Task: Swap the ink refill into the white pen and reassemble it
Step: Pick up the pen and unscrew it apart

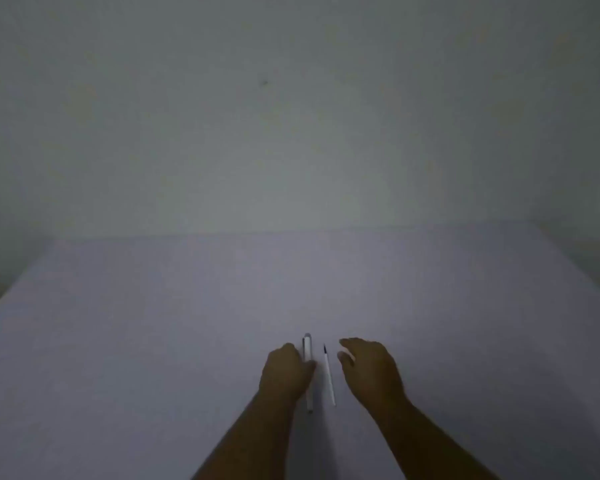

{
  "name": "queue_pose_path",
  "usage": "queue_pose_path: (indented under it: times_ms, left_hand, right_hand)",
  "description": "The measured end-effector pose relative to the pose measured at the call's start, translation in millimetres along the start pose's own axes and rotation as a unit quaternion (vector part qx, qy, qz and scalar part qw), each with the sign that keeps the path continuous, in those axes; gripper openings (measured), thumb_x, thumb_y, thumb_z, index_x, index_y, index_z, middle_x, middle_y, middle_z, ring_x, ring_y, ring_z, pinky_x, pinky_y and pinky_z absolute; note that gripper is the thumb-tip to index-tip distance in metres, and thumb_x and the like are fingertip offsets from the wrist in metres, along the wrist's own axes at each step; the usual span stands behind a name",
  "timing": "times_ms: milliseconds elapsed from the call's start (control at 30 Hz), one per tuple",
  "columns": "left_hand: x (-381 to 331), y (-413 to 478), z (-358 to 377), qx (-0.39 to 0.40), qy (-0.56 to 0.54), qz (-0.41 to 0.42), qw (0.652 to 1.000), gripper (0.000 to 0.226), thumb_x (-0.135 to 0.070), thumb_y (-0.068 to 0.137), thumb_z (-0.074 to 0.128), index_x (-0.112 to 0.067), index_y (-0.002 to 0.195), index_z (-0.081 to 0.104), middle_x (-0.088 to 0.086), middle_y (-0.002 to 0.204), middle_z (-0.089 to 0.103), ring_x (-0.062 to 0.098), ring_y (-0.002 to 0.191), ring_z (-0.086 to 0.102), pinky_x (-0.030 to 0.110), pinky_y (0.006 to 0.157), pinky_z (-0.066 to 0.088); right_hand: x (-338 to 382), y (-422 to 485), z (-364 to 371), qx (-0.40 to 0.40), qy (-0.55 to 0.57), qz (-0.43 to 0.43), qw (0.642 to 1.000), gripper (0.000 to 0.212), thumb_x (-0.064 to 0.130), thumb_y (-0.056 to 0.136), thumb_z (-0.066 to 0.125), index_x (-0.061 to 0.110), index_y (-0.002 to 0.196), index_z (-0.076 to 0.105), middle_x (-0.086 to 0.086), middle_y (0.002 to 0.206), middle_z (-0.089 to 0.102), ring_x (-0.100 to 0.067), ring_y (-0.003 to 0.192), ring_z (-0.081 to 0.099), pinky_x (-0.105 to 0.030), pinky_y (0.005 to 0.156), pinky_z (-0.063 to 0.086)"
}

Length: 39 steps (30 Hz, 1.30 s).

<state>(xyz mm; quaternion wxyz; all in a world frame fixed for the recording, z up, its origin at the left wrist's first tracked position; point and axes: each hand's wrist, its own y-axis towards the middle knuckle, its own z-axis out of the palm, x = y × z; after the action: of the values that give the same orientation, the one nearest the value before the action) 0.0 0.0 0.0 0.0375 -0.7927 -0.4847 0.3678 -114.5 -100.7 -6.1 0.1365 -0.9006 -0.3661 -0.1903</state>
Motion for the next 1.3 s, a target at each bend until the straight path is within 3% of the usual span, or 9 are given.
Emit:
queue_pose_path:
  times_ms: [267, 400, 500, 633, 800, 867, 1000, 1133, 1300]
  left_hand:
    - [10, 3, 18, -0.029, -0.018, -0.034, 0.999, 0.023, -0.027, 0.085, 0.06, -0.008, 0.096, 0.068, 0.007, 0.092, 0.071, 0.015, 0.074, 0.065, 0.015, 0.056, 0.043]
    - [10, -2, 10, -0.039, -0.047, -0.011, 0.998, 0.018, -0.027, 0.079, 0.064, -0.014, 0.09, 0.069, -0.013, 0.063, 0.051, -0.004, 0.049, 0.042, 0.009, 0.036, 0.035]
    - [6, -13, 5, -0.028, -0.077, 0.023, 0.996, 0.006, -0.027, 0.076, 0.066, -0.024, 0.074, 0.061, -0.016, 0.06, 0.052, -0.004, 0.052, 0.047, 0.006, 0.041, 0.04]
    - [0, -24, 0, -0.001, -0.117, 0.06, 0.991, 0.023, -0.022, 0.077, 0.068, -0.03, 0.061, 0.053, -0.013, 0.06, 0.056, -0.001, 0.051, 0.051, 0.0, 0.042, 0.04]
    - [-1, -32, -15, 0.035, -0.116, 0.086, 0.989, 0.024, -0.023, 0.074, 0.07, -0.031, 0.057, 0.055, -0.014, 0.059, 0.057, -0.003, 0.052, 0.051, 0.0, 0.039, 0.038]
    - [5, -37, -16, 0.041, -0.115, 0.072, 0.99, 0.024, -0.023, 0.073, 0.071, -0.03, 0.056, 0.055, -0.014, 0.059, 0.058, -0.002, 0.053, 0.052, 0.002, 0.046, 0.041]
    - [19, -39, -15, 0.028, -0.188, 0.012, 0.982, 0.015, -0.02, 0.074, 0.071, -0.027, 0.064, 0.063, -0.008, 0.065, 0.065, 0.007, 0.055, 0.06, 0.021, 0.059, 0.052]
    - [24, -36, -11, 0.037, -0.237, -0.015, 0.971, 0.008, -0.019, 0.078, 0.071, -0.024, 0.072, 0.069, -0.002, 0.075, 0.071, 0.012, 0.064, 0.066, 0.024, 0.06, 0.057]
    - [30, -33, -6, 0.034, -0.246, -0.03, 0.968, 0.01, -0.022, 0.078, 0.072, -0.023, 0.069, 0.068, -0.004, 0.067, 0.068, 0.008, 0.055, 0.061, 0.015, 0.048, 0.048]
  right_hand:
    - [2, 5, 18, 0.012, 0.005, 0.009, 1.0, 0.032, 0.031, 0.09, 0.049, 0.021, 0.119, 0.062, -0.004, 0.117, 0.065, -0.024, 0.112, 0.051, -0.035, 0.093, 0.045]
    - [16, 10, 18, 0.021, 0.092, 0.043, 0.995, 0.025, 0.029, 0.09, 0.052, 0.014, 0.102, 0.068, -0.008, 0.102, 0.07, -0.025, 0.099, 0.059, -0.035, 0.086, 0.049]
    - [29, 15, 12, 0.038, 0.223, 0.127, 0.966, 0.03, 0.036, 0.088, 0.056, 0.011, 0.094, 0.069, -0.006, 0.092, 0.07, -0.022, 0.086, 0.062, -0.031, 0.077, 0.047]
    - [38, 20, -2, 0.054, 0.298, 0.177, 0.937, 0.033, 0.036, 0.086, 0.061, 0.005, 0.077, 0.069, -0.007, 0.072, 0.063, -0.022, 0.074, 0.058, -0.04, 0.078, 0.049]
    - [34, 24, -21, -0.012, 0.384, 0.255, 0.887, 0.033, 0.034, 0.089, 0.055, 0.014, 0.065, 0.066, -0.009, 0.071, 0.064, -0.025, 0.073, 0.059, -0.041, 0.082, 0.05]
    - [20, 28, -30, -0.024, 0.363, 0.245, 0.899, 0.034, 0.032, 0.091, 0.053, 0.012, 0.066, 0.065, -0.012, 0.076, 0.064, -0.028, 0.076, 0.059, -0.041, 0.081, 0.05]
    - [-4, 22, -22, 0.06, 0.177, 0.162, 0.969, 0.03, 0.032, 0.088, 0.057, 0.008, 0.073, 0.069, -0.008, 0.074, 0.064, -0.025, 0.075, 0.062, -0.031, 0.068, 0.043]
    - [-6, 16, 5, 0.07, 0.095, 0.149, 0.982, 0.034, 0.036, 0.083, 0.064, 0.002, 0.091, 0.066, -0.015, 0.094, 0.071, -0.029, 0.091, 0.065, -0.032, 0.073, 0.048]
    - [-4, 20, 21, 0.053, 0.09, 0.17, 0.98, 0.04, 0.039, 0.08, 0.067, 0.002, 0.095, 0.063, -0.015, 0.1, 0.069, -0.029, 0.092, 0.065, -0.033, 0.075, 0.051]
